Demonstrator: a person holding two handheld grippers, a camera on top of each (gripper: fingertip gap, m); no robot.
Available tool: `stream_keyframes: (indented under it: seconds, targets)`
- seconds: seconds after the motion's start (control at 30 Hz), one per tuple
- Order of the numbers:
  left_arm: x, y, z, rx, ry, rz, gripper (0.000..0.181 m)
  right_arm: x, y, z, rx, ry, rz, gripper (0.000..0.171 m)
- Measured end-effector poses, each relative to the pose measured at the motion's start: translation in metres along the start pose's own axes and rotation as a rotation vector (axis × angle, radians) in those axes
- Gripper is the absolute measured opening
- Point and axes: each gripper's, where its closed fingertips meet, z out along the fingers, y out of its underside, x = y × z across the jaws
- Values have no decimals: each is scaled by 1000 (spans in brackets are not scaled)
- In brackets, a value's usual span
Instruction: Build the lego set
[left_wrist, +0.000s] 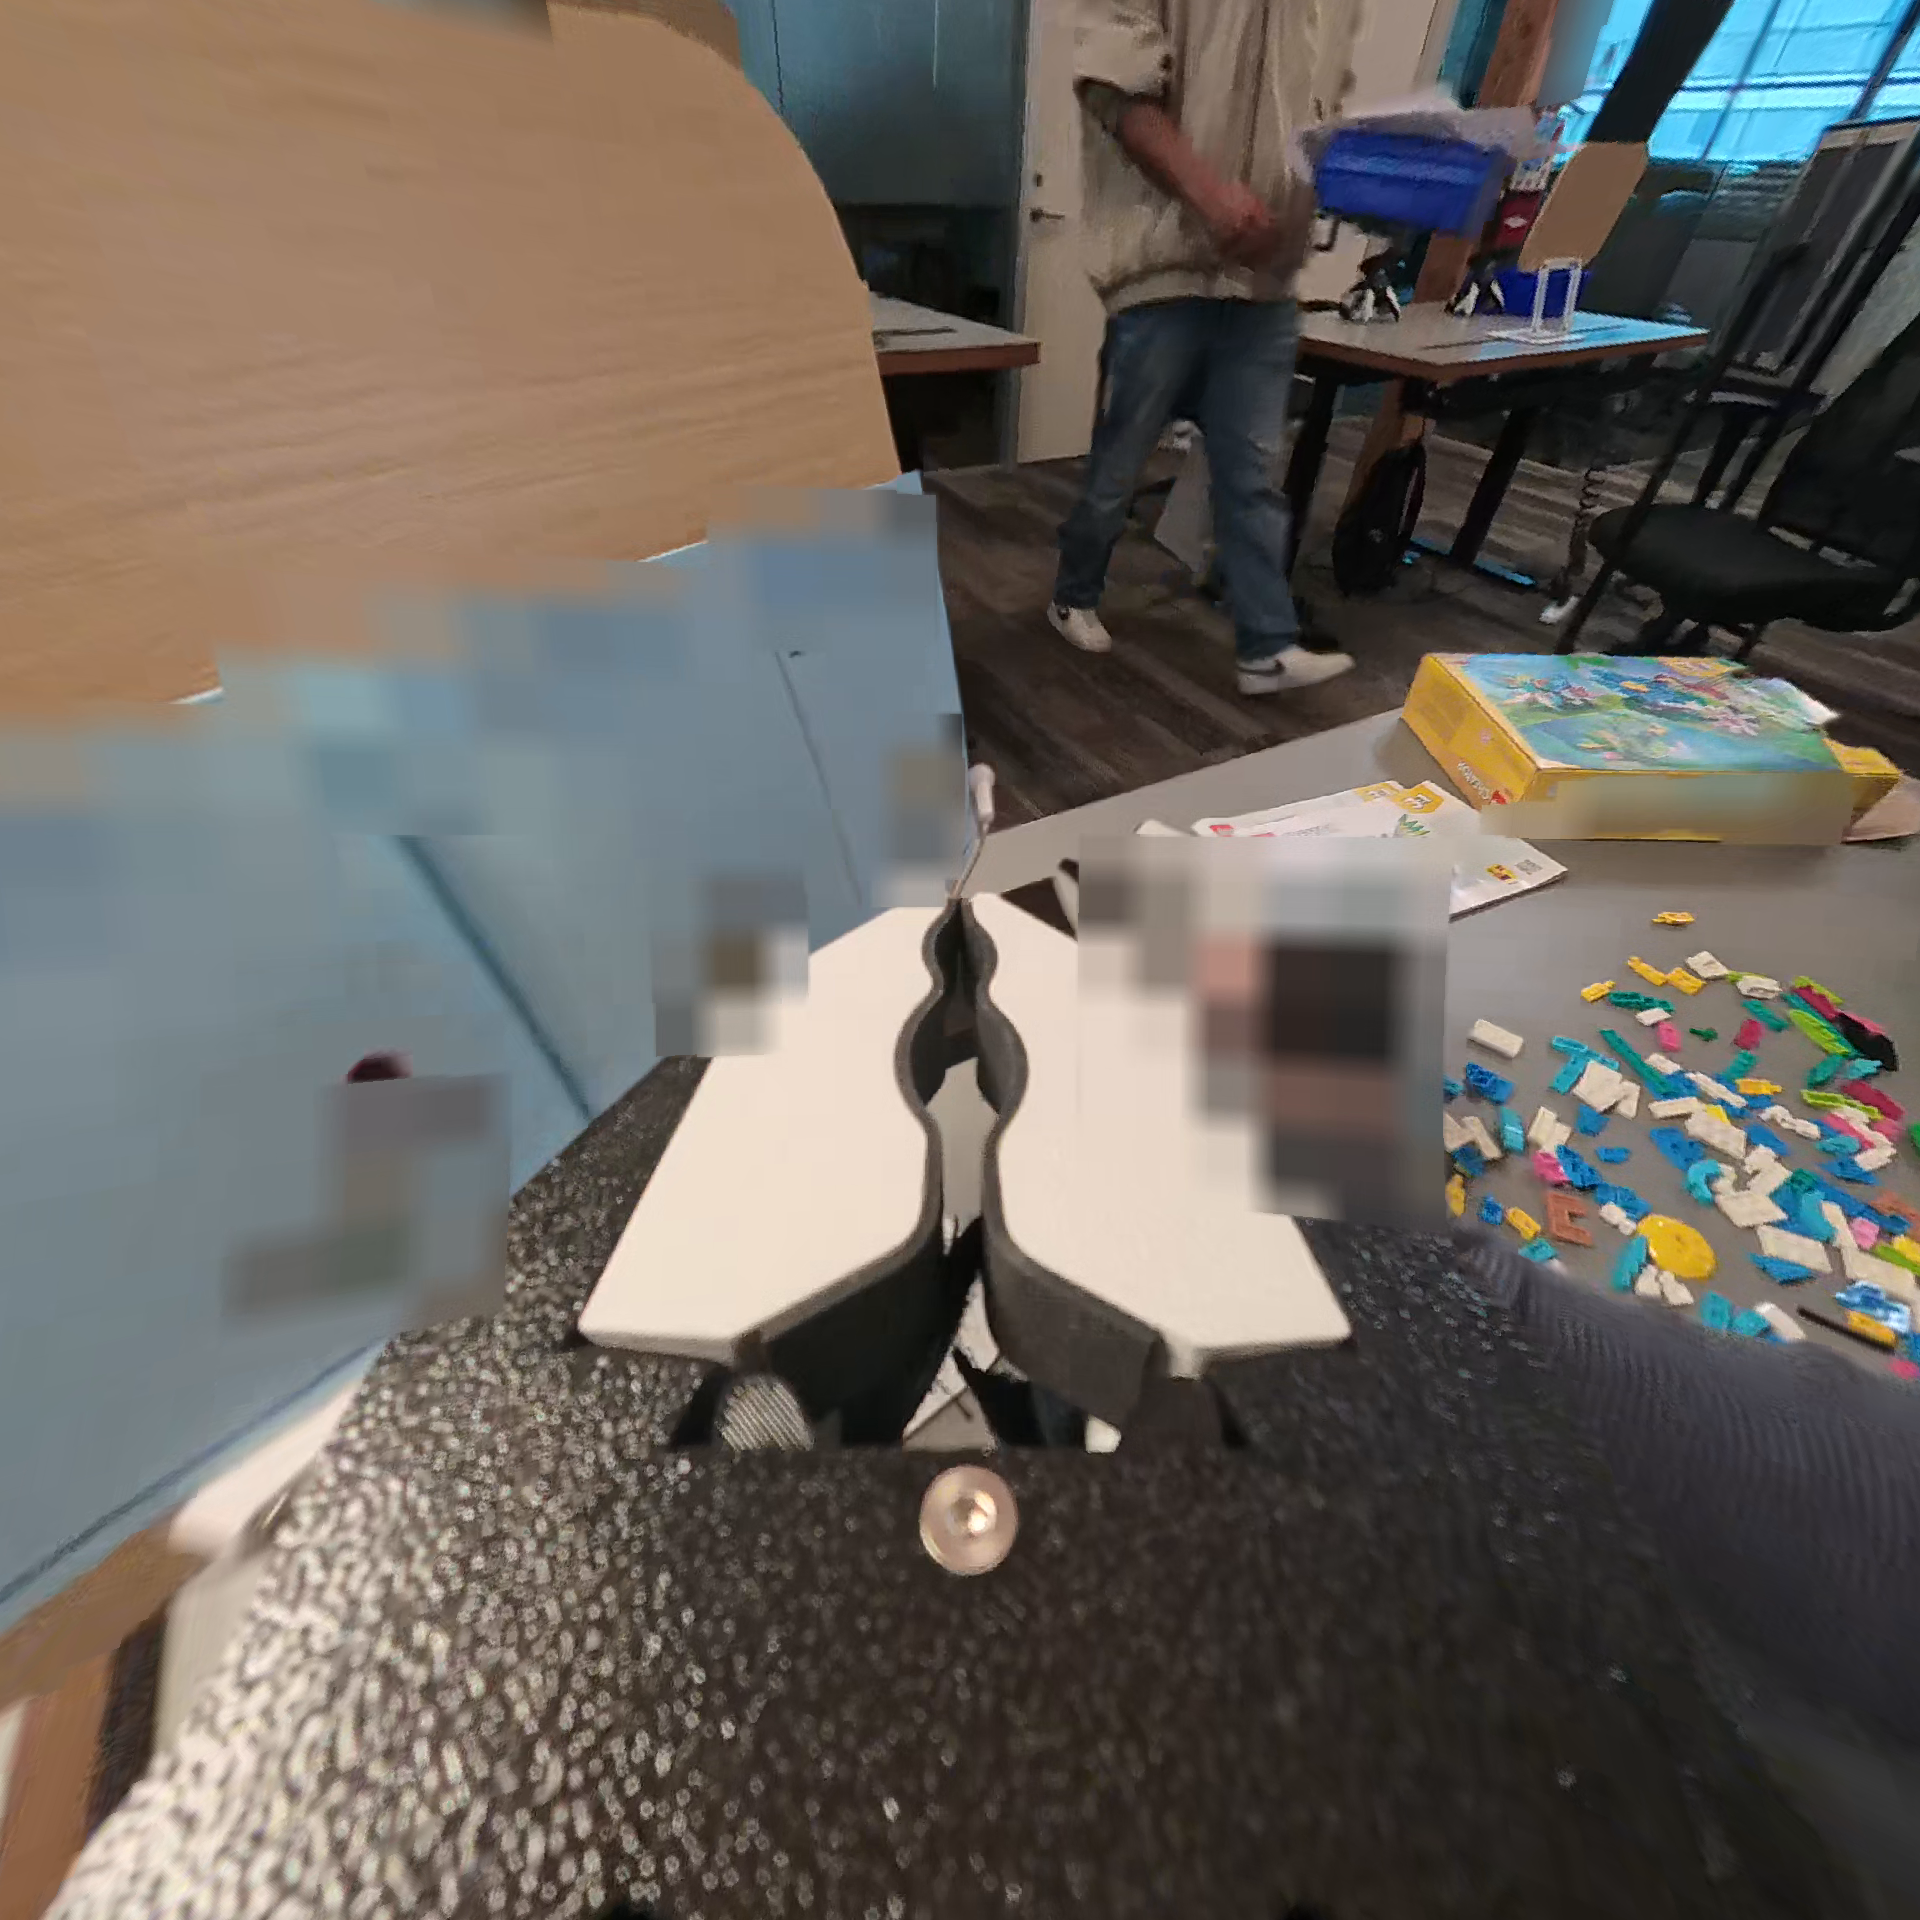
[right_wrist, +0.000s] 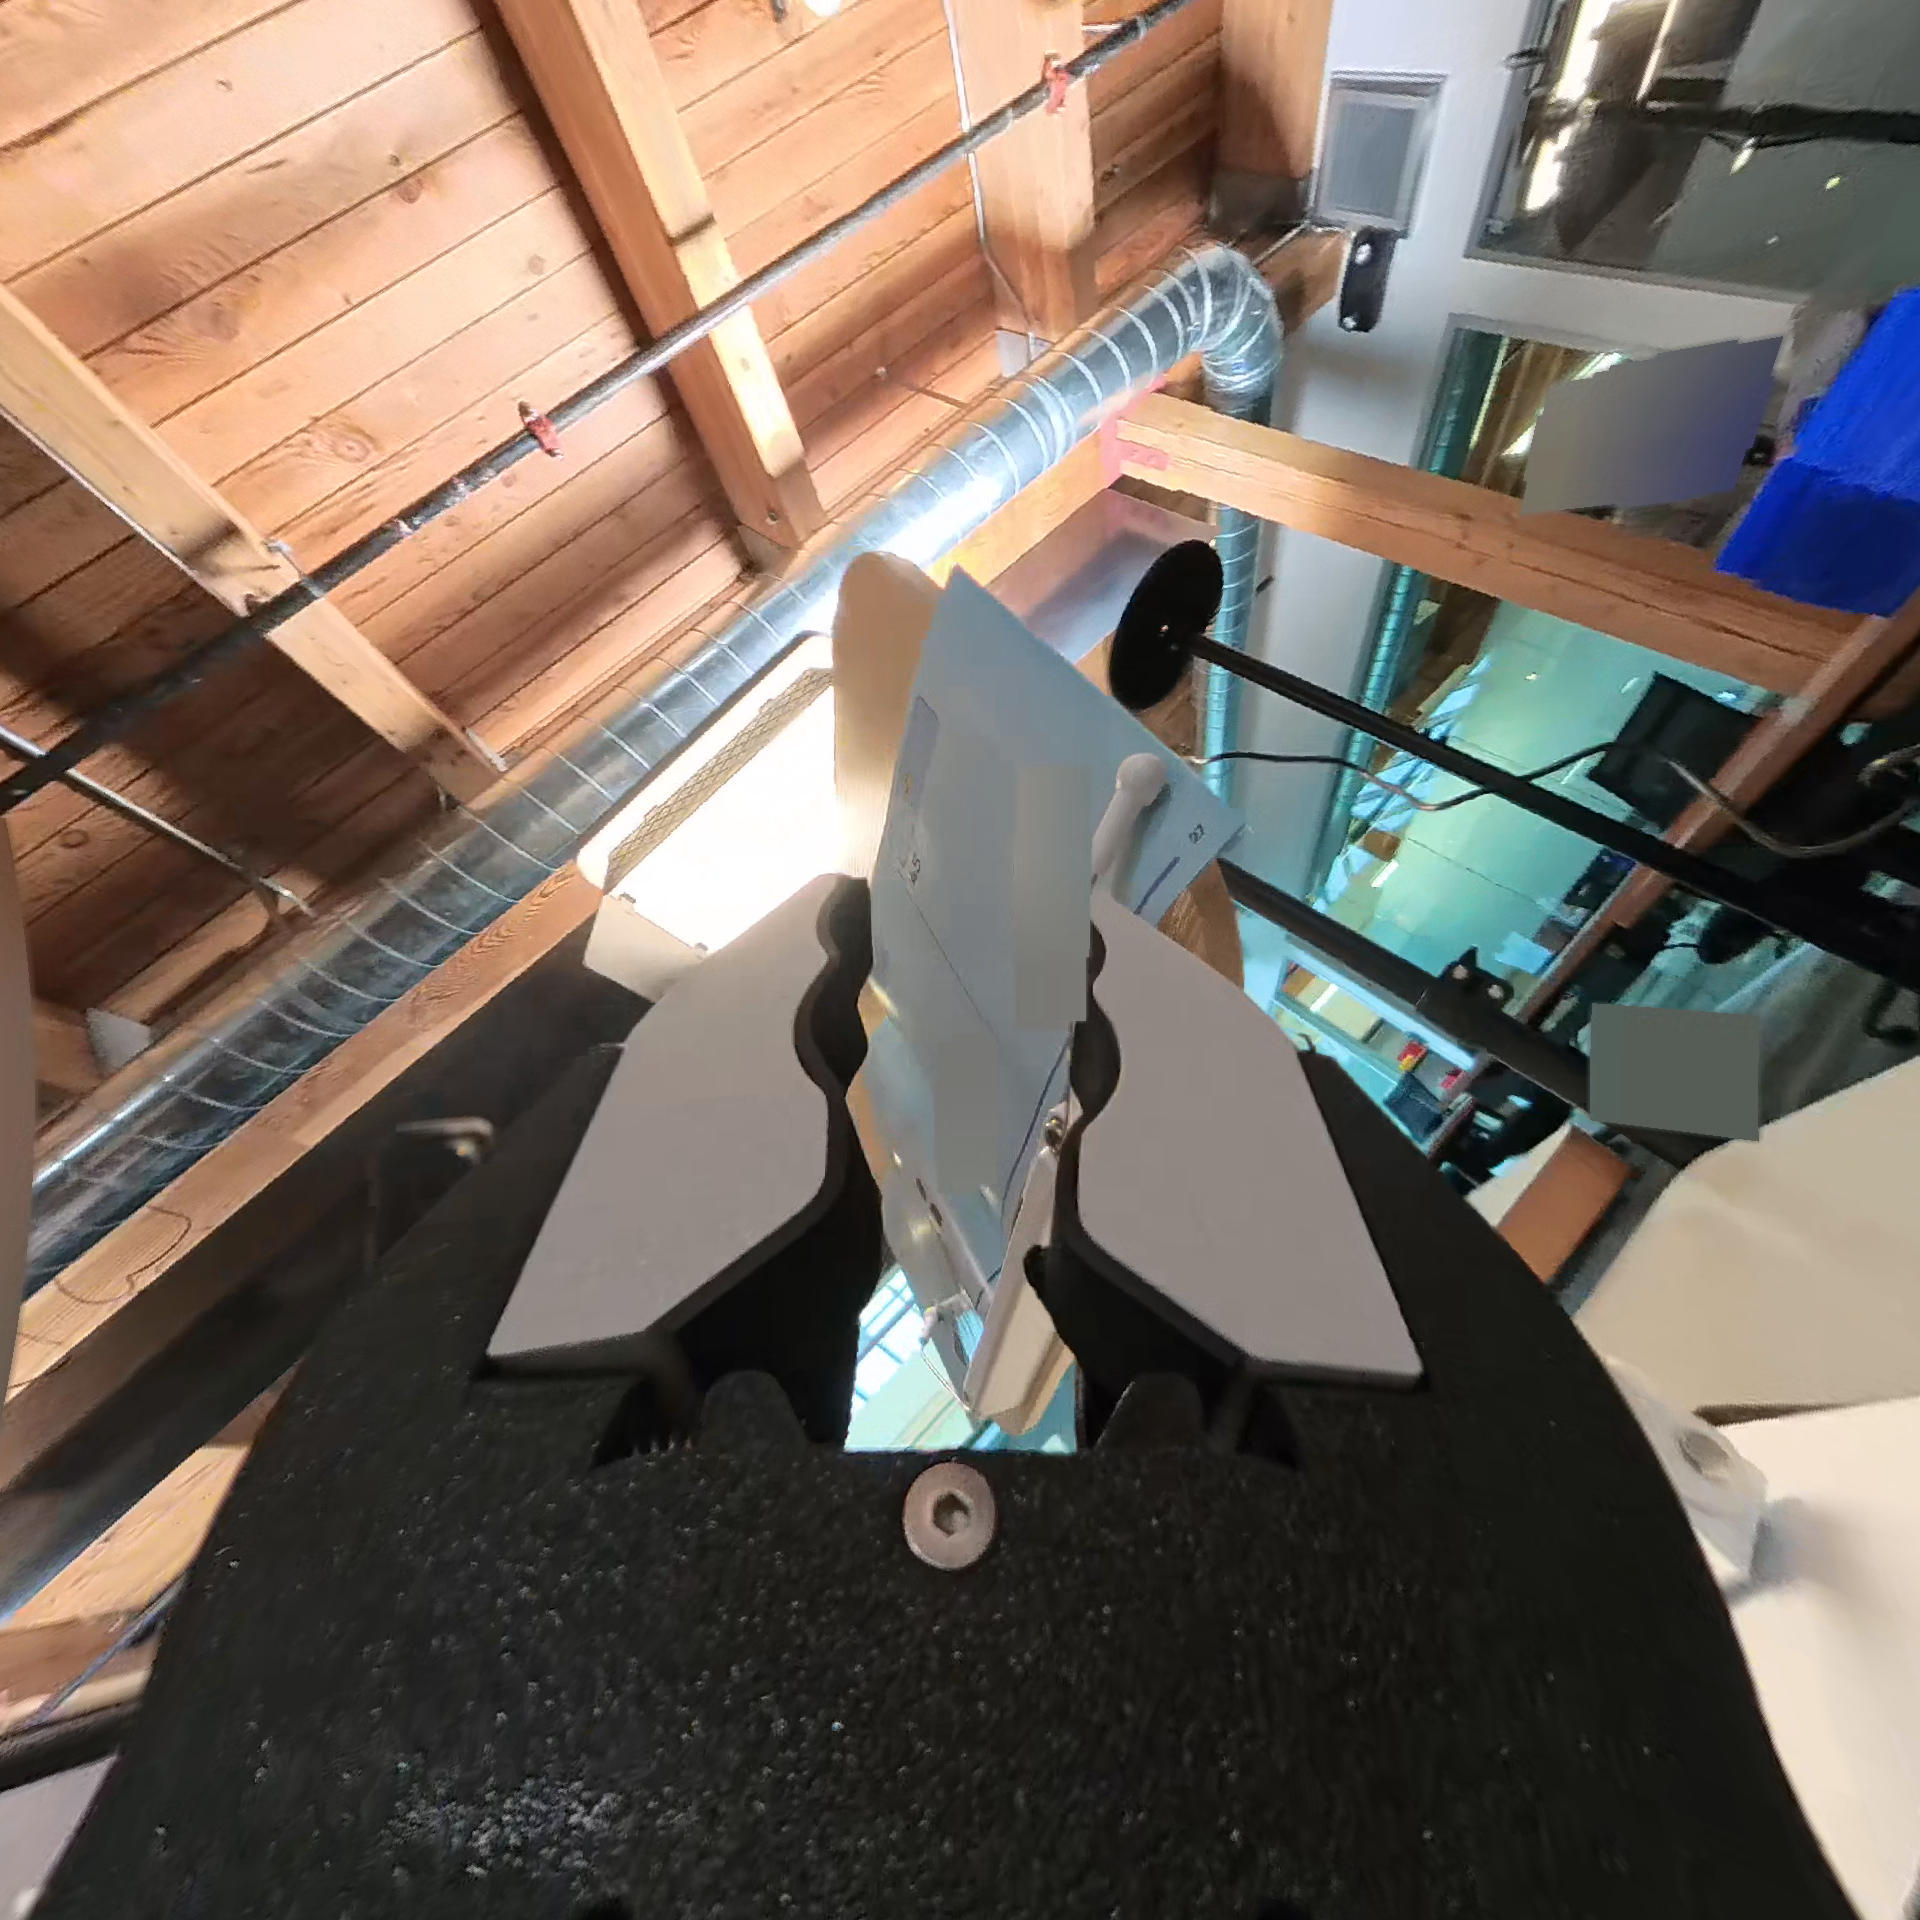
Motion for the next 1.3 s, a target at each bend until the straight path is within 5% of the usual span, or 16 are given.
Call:
stream_keyframes:
  seconds: [0.03,0.2,0.33,0.57,0.8,1.03,1.3]
  targets:
    - [-2,1,-18,25,-35,17,0,-6,-1,-4,2,15,-14,35]
    - [-27,21,-115,214,-290,41,0,-66,-3,-10,-102,74,-158,31]
    - [-41,71,-151,234,-425,53,0,-120,6,-26,-310,161,-398,29]
    - [-46,145,-146,137,-444,142,0,-188,3,-134,-575,200,-941,29]
    - [-34,184,-133,165,-386,127,0,-183,-24,-230,-597,375,-1339,26]
    - [-25,195,-122,129,-266,46,0,-169,-18,-249,-675,356,-1504,24]
    - [-44,195,-132,151,-368,37,0,-171,16,-238,-711,306,-1511,23]
